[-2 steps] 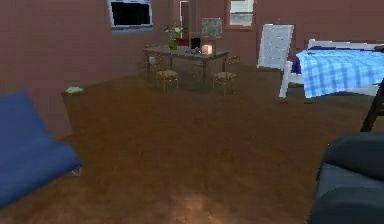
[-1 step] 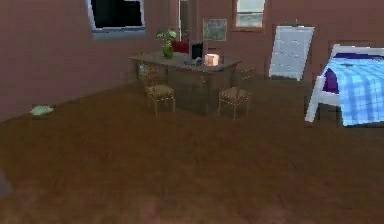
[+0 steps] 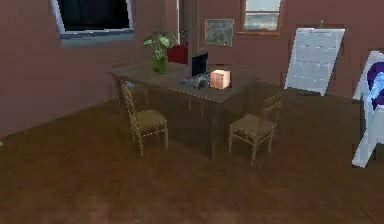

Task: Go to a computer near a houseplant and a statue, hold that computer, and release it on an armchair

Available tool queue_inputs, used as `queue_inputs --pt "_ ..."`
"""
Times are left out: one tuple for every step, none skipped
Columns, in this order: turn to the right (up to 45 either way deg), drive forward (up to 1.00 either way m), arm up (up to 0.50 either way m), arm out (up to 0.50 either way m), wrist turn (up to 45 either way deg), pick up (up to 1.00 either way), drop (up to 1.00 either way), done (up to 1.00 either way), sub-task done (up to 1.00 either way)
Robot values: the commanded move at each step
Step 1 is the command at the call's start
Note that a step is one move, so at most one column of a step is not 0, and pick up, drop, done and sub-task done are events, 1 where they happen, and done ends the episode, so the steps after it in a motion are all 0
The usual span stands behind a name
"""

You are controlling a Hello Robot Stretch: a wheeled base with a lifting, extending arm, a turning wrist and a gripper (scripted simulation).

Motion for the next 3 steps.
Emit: queue_inputs --pt "0.0 1.00 0.00 0.00 0.0 0.00 0.00 0.00 0.00" --pt "15.0 0.00 0.00 0.00 0.0 0.00 0.00 0.00 0.00" --pt "0.0 0.05 0.00 0.00 0.0 0.00 0.00 0.00 0.00"
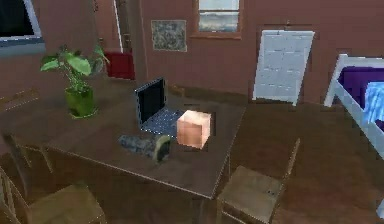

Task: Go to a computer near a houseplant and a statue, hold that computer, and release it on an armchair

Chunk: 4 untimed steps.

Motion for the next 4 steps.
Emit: queue_inputs --pt "-45.0 0.00 0.00 0.00 0.0 0.00 0.00 0.00 0.00" --pt "-18.0 0.00 0.00 0.00 0.0 0.00 0.00 0.00 0.00" --pt "0.0 0.50 0.00 0.00 0.0 0.00 0.00 0.00 0.00" --pt "-9.0 0.00 0.00 0.00 0.0 0.00 0.00 0.00 0.00"
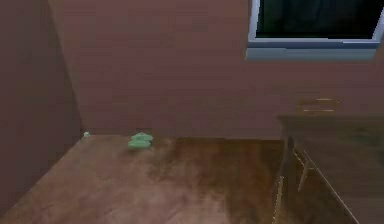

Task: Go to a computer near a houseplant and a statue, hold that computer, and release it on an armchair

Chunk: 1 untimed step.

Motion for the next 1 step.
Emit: queue_inputs --pt "45.0 0.00 0.00 0.00 0.0 0.00 0.00 0.00 0.00"
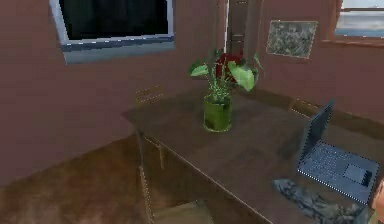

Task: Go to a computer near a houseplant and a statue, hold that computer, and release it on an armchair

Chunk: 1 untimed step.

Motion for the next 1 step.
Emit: queue_inputs --pt "45.0 0.00 0.00 0.00 0.0 0.00 0.00 0.00 0.00"
